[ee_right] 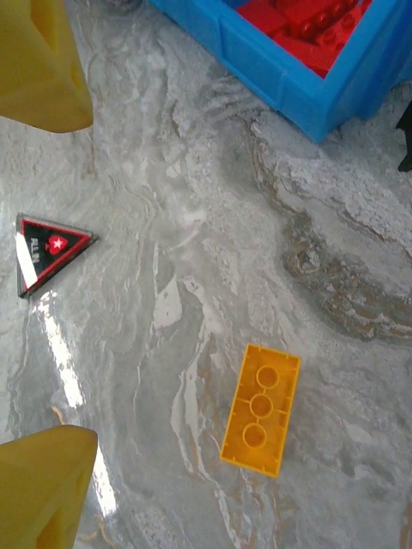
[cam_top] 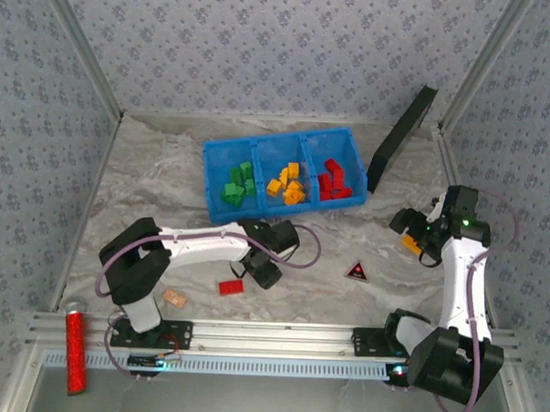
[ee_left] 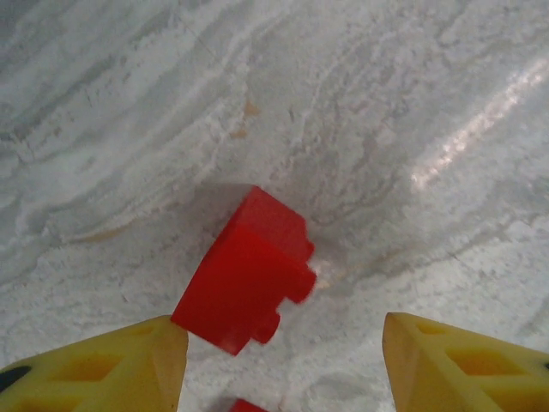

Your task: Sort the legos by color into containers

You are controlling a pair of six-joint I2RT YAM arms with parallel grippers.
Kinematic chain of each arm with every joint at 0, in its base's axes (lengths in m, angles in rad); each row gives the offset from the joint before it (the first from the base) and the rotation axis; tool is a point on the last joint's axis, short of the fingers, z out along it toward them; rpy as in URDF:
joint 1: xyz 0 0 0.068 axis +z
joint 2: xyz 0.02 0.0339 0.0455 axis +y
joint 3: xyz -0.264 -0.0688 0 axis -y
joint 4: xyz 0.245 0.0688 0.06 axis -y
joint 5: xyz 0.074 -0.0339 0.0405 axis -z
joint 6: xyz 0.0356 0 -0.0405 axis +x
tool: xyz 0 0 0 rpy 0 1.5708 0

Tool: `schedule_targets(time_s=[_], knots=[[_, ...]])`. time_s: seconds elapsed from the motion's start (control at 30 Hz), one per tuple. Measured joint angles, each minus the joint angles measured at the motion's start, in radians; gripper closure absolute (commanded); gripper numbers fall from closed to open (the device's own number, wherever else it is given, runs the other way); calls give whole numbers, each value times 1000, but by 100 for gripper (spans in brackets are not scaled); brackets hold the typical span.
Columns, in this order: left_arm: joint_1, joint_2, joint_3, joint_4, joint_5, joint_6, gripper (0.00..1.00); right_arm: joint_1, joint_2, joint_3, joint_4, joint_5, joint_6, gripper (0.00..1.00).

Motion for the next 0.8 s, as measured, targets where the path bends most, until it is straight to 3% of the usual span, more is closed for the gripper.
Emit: schedule_targets(time_s=[0.37, 0.57, 0.7, 0.8], knots=[[2, 68, 49, 39, -61, 34, 37, -4, 3, -1, 0, -64, 0, 10], [26, 88, 60, 37, -53, 32, 50, -6, 8, -1, 0, -67, 0, 10], [48, 89, 60, 33, -33, 15, 53, -7, 9, -1, 0, -67, 0, 10], [64, 89, 59, 32, -19, -3, 63, -7, 11, -1, 0, -67, 0, 10]])
